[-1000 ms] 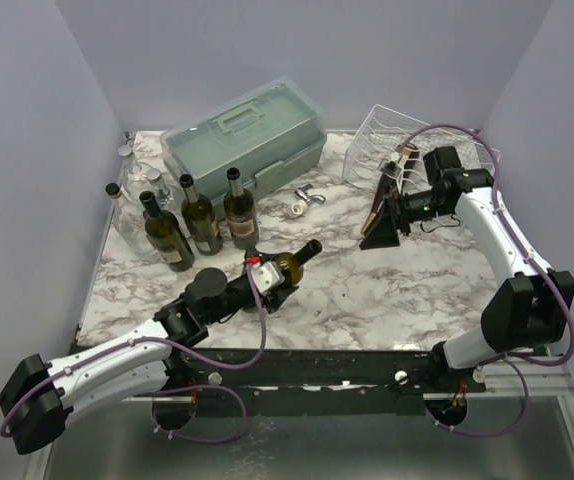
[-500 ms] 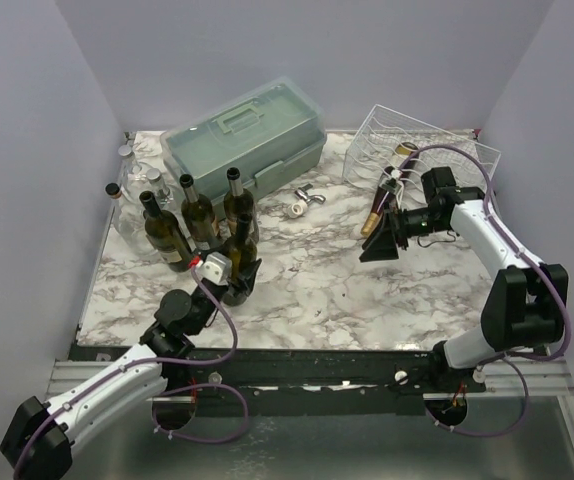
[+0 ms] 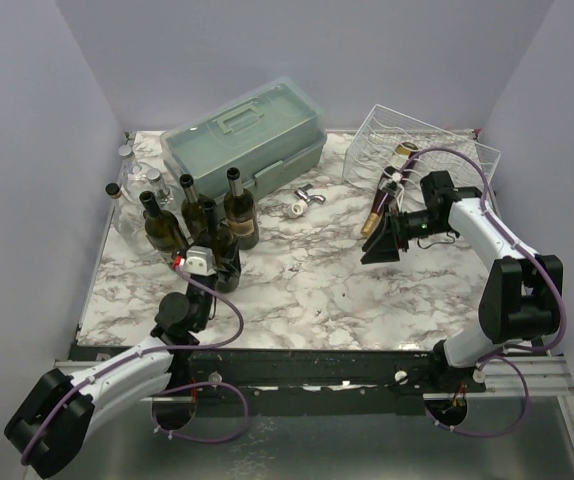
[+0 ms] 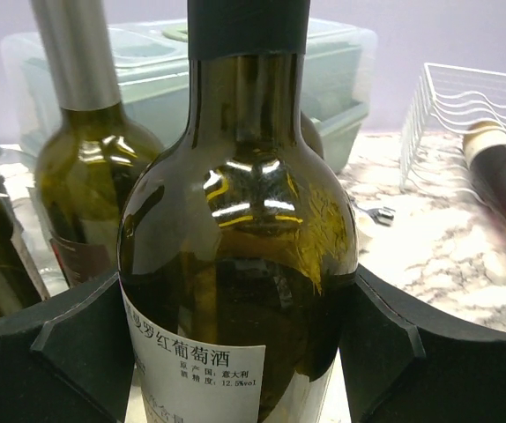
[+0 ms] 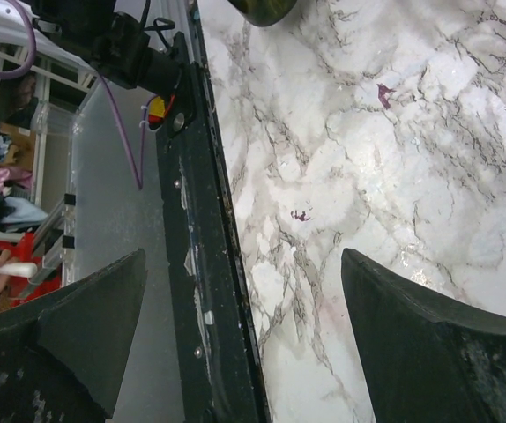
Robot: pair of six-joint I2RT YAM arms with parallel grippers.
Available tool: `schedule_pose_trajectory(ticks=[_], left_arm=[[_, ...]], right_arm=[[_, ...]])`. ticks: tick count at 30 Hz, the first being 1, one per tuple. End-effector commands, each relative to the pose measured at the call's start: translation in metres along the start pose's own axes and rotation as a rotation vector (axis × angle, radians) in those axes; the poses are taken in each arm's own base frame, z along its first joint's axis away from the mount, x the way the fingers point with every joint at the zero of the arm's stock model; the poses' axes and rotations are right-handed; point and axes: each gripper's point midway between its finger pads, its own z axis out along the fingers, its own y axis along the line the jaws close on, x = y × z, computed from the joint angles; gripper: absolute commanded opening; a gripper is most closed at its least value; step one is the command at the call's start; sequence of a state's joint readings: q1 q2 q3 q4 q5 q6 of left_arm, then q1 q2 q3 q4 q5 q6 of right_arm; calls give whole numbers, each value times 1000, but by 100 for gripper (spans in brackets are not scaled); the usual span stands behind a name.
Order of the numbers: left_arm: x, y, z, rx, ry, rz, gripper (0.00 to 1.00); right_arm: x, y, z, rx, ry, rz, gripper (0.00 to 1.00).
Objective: Take the wine bottle off the wine rack
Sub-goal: Place the wine bottle at the center of the board.
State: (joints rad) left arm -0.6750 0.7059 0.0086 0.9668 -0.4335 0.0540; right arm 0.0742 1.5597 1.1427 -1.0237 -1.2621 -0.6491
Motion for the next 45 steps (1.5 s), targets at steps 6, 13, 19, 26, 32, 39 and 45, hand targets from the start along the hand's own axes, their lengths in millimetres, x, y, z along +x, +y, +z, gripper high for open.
schedule_pose_trajectory(ticks=[6,13,19,26,32,39,45], left_arm=[[-32,29,3,-140,-189,-92,0],[-24,32,8,-157,-180,-105,1],[-15,30,11,-161,-153,-145,8],[-3,33,10,-187,-124,-179,11],[6,37,12,-222,-103,-179,14],[11,36,12,-221,-86,-173,22],[11,34,8,-194,-86,-166,38]], right_arm=[[0,9,-3,-27,-31,-15,95],[-1,11,-6,-26,-39,-16,95],[-1,11,-7,-27,-42,-17,95],[-2,12,-7,-32,-46,-15,95],[-2,13,-8,-33,-46,-15,95],[-2,13,-9,-38,-48,-13,95],[-1,14,-8,-45,-45,-12,95]])
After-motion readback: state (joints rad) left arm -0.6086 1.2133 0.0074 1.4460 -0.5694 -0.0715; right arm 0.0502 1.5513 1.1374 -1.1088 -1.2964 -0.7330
